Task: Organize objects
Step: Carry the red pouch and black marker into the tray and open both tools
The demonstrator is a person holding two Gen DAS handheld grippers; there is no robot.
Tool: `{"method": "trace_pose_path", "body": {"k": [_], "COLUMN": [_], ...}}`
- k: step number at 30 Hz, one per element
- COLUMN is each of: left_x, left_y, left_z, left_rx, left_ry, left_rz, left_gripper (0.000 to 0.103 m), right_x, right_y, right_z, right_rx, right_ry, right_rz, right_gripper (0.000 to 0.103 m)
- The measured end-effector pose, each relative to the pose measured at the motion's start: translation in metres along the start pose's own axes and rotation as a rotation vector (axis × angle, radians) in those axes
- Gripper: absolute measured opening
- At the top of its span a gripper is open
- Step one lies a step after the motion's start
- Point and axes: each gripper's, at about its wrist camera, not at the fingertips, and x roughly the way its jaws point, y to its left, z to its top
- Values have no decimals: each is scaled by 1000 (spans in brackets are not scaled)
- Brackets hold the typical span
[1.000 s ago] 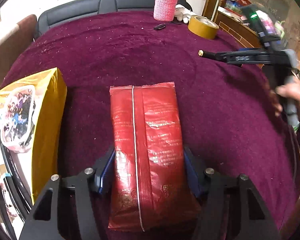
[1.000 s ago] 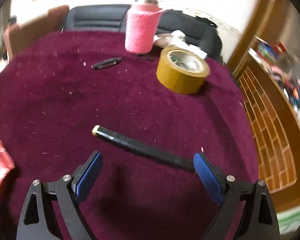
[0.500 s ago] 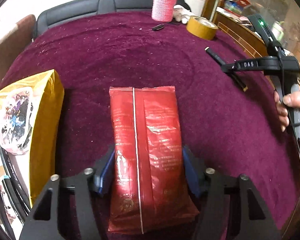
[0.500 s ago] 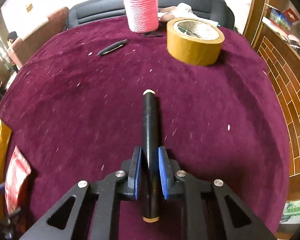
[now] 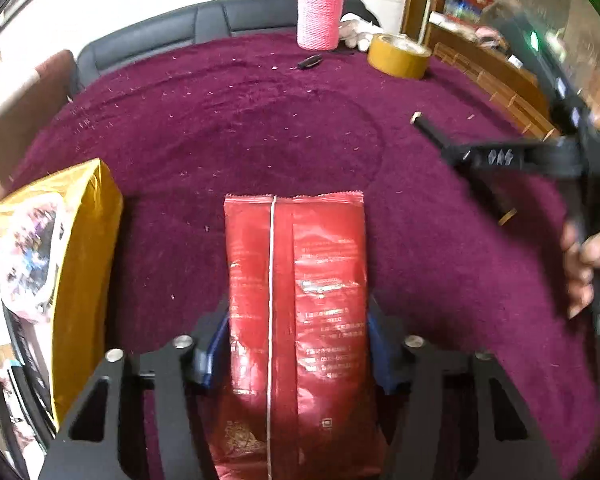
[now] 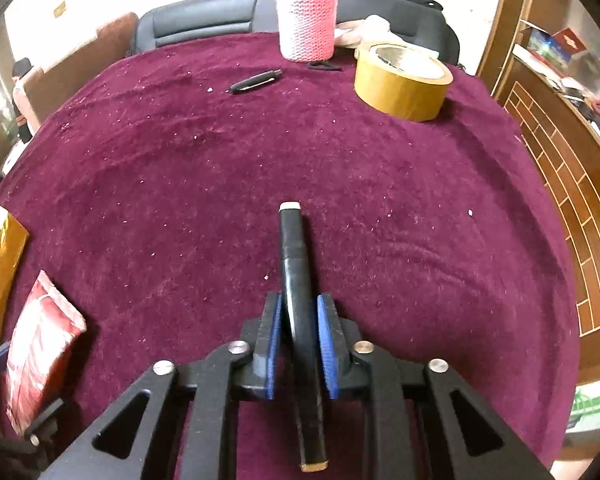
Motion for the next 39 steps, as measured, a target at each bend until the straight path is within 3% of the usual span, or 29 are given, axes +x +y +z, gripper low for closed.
{"method": "trace_pose_path", "body": {"k": [8, 16, 26, 39], "left_x": [-26, -67, -126, -179], "left_y": [15, 20, 38, 142], "left_z": [-23, -44, -78, -119], "left_rx": [-82, -97, -100, -296], "left_ry": [-9, -77, -169, -270], "left_rz": [-146, -171, -148, -29], "left_gripper": [48, 48, 48, 48], "right_x": [-33, -70, -108, -121], "right_y": [4, 33, 98, 192], "right_z": [-31, -61, -79, -77], "right_rx": [115, 157, 90, 10], "right_ry": [-66, -120, -158, -133], "right_rz": [171, 341, 453, 595], "right_gripper": [16, 16, 16, 17]}}
